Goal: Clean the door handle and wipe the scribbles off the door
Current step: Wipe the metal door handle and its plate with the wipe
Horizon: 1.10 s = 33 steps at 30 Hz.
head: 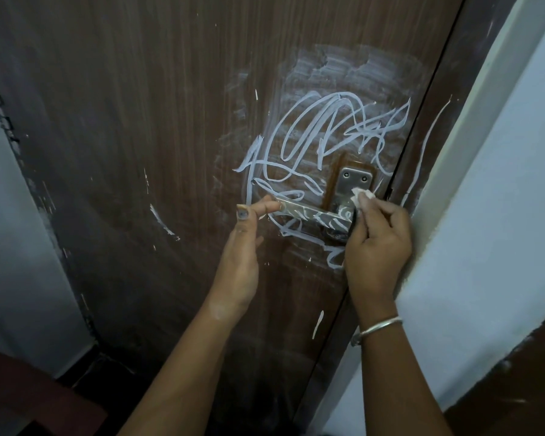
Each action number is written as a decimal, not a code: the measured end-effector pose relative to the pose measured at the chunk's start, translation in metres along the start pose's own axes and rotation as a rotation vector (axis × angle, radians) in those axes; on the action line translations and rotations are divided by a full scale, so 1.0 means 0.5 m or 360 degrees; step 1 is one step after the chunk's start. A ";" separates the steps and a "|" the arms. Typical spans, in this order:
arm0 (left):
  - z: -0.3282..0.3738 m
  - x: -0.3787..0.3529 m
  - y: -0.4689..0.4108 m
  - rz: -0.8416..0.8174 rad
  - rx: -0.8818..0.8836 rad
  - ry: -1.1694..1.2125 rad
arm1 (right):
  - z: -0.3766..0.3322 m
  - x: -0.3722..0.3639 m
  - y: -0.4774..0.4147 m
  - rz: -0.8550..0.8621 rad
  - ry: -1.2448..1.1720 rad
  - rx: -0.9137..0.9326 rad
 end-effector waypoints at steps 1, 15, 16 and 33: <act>0.000 0.002 0.000 0.0005 0.0001 0.0003 | 0.001 -0.005 -0.004 -0.0049 0.0027 0.0030; 0.000 0.024 0.001 0.0132 0.0034 -0.0010 | -0.036 0.007 -0.047 -0.0266 0.0565 0.0143; -0.001 0.026 0.001 0.0139 0.0034 -0.0012 | -0.037 0.004 -0.048 -0.0362 0.0685 0.0140; -0.002 -0.015 0.008 0.0060 0.0022 0.0022 | -0.102 -0.048 -0.076 -0.0910 0.1010 0.0514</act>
Point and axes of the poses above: each hand's wrist, its own y-axis away from the middle knuckle, its own x-axis out of the back of the hand, z = x × y, the point moved 5 cm from there along -y, towards the middle knuckle, and after that the axes turned 7 degrees about z, right-handed, at the moved point
